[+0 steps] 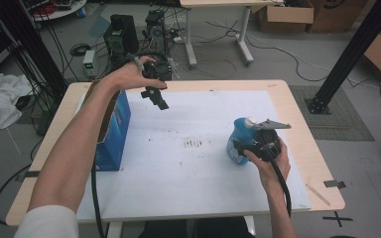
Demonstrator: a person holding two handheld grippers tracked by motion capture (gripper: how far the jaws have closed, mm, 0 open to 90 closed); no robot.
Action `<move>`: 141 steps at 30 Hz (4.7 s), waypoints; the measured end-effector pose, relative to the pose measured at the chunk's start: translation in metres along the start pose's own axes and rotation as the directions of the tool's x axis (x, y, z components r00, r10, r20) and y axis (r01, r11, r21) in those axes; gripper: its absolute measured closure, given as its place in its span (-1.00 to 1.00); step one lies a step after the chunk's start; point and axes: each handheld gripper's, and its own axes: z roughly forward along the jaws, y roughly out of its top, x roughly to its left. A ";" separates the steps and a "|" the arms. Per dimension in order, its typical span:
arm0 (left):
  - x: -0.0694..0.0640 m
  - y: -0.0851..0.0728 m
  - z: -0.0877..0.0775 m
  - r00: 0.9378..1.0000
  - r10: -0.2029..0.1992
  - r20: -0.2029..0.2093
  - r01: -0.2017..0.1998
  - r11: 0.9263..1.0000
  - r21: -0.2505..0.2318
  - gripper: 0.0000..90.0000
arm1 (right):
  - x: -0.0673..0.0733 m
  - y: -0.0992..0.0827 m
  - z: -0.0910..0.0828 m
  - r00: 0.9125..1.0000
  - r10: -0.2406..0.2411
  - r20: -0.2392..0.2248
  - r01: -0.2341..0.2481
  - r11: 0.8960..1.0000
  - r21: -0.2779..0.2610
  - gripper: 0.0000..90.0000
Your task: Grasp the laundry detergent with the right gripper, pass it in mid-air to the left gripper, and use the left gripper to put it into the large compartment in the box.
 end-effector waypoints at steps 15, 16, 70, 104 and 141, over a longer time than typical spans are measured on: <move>-0.001 0.000 -0.001 1.000 0.004 -0.011 -0.004 1.000 -0.004 -0.61 | 0.001 0.001 0.001 1.000 -0.015 -0.006 0.015 1.000 0.009 -0.36; -0.001 0.000 -0.002 1.000 0.004 -0.011 -0.004 1.000 -0.005 -0.62 | 0.002 0.001 0.002 1.000 -0.014 -0.008 0.014 1.000 0.009 -0.36; -0.002 0.000 -0.003 1.000 -0.004 -0.012 0.003 1.000 -0.024 -0.62 | 0.004 -0.002 0.004 0.998 -0.063 -0.001 0.062 0.998 -0.005 0.02; -0.044 0.035 -0.053 0.985 0.170 0.004 -0.169 0.981 -0.091 -0.62 | 0.034 0.076 -0.002 0.854 -0.388 -0.347 0.385 0.919 -0.082 0.02; -0.097 0.066 -0.026 0.963 0.234 0.136 -0.218 0.968 -0.123 -0.62 | 0.068 0.087 0.024 0.598 -0.523 -0.607 0.538 0.824 -0.181 0.02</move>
